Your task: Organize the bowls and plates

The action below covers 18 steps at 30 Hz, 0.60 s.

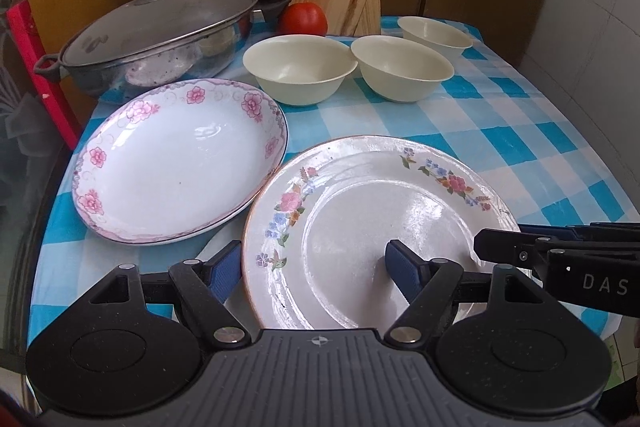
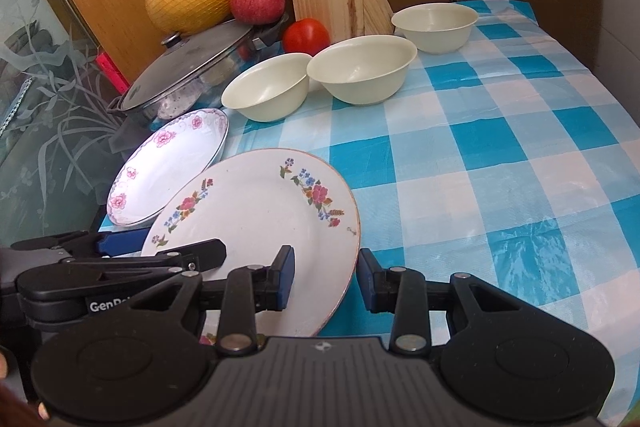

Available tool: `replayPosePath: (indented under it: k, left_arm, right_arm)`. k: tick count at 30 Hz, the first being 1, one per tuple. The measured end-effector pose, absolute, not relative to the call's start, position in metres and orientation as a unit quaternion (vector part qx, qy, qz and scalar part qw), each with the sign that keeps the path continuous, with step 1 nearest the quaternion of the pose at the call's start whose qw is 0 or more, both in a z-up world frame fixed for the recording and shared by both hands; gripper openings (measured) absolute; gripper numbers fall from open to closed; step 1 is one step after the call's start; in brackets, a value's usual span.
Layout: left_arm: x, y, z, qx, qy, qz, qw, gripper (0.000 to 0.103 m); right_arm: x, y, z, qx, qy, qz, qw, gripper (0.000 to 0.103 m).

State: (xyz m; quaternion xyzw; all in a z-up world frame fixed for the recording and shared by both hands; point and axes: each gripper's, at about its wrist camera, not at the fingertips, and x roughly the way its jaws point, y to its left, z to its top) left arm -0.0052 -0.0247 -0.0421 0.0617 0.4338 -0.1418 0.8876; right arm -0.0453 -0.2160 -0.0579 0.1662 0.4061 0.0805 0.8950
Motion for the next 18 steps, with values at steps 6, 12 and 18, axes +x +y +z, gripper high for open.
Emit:
replayPosePath:
  k: [6, 12, 18]
  left_arm:
    - [-0.011, -0.018, -0.041, 0.056, 0.436, -0.135, 0.888, 0.081]
    - [-0.015, -0.010, -0.042, 0.054, 0.440, -0.128, 0.887, 0.081]
    - [-0.019, -0.005, -0.043, 0.053, 0.441, -0.120, 0.888, 0.082]
  right_arm:
    - [-0.047, -0.207, -0.057, 0.152, 0.403, 0.085, 0.898, 0.033]
    - [-0.048, -0.199, -0.057, 0.141, 0.404, 0.092, 0.899, 0.033]
    - [-0.048, -0.190, -0.058, 0.127, 0.404, 0.095, 0.901, 0.033]
